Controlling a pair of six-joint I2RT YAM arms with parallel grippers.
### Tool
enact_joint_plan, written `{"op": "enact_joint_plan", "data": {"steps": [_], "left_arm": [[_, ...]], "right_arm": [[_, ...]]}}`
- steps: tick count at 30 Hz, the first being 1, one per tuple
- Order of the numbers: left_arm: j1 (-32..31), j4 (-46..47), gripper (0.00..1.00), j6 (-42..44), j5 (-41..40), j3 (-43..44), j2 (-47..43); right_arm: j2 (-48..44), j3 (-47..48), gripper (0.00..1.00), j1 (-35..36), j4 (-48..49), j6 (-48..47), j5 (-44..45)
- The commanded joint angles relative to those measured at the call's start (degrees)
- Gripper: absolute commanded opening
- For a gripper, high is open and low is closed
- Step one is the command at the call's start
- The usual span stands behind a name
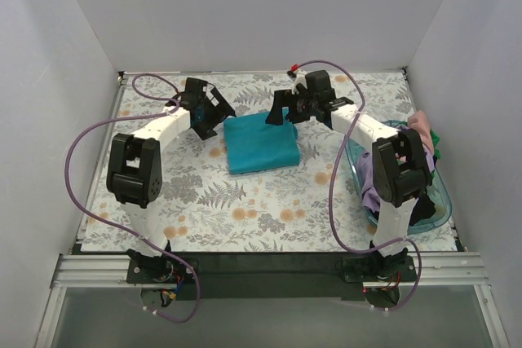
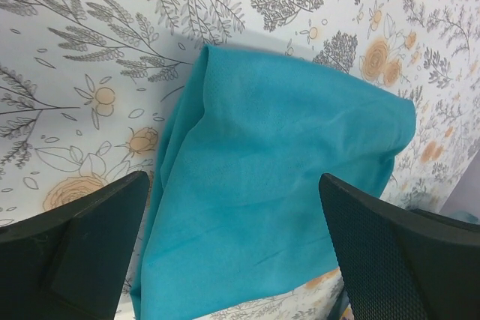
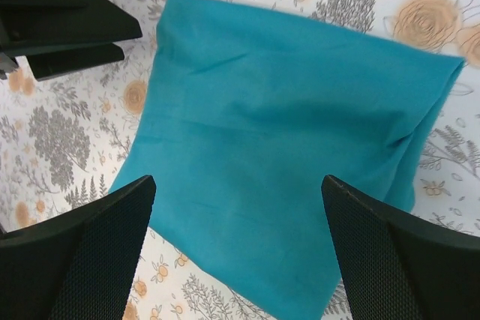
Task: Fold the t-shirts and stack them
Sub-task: Fold the tshirt
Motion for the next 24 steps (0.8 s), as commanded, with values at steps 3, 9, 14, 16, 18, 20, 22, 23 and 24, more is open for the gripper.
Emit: {"op": "enact_joint_plan", "data": {"steps": [3,9,14,16,18,20,22,23,24], "left_arm": [[-0.9,2.4,0.97,1.1,3.3,-0.8,0.9],[-0.9,2.3,0.97,1.9,2.4,-4.0,0.1],[-0.8,2.6,0.98,2.6,0.9,-8.1,-3.0],[-0.9,3.2,0.98,2.9,1.1,-9.8,-3.5],[-0.8,2.9,0.98,3.5,1.1,-10.8,-4.1],[-0.9,3.0,0.98,3.0,0.9,-13.7,-5.1],[-0.8,3.4,0.97,2.8,0.1,-17.0,-6.9],[-0.9,3.5,0.96,2.6,-0.3,-18.3,-7.6],[-0.8,3.5,0.95,2.4,-0.6,-19.3,-9.0]], "right_arm": [[4.6,-0.8,0.99,0.1,0.5,-0.7,1.2],[12.6,0.9,0.98,0.1,-2.6,-2.1,2.3],[15.0,-2.0,0.98,1.0,-2.3,-2.7,0.8],[14.7,-2.9,0.98,2.3,-2.1,-2.7,0.9],[13.8,-4.2,0.98,3.8,-1.4,-2.4,0.0],[12.1,-5.6,0.99,5.0,-0.3,-1.2,0.3],[9.7,-7.3,0.99,6.9,0.2,0.1,1.5],[8.9,-7.7,0.98,7.5,0.4,0.5,2.7],[8.1,-8.3,0.98,8.7,0.5,0.6,3.0]]}}
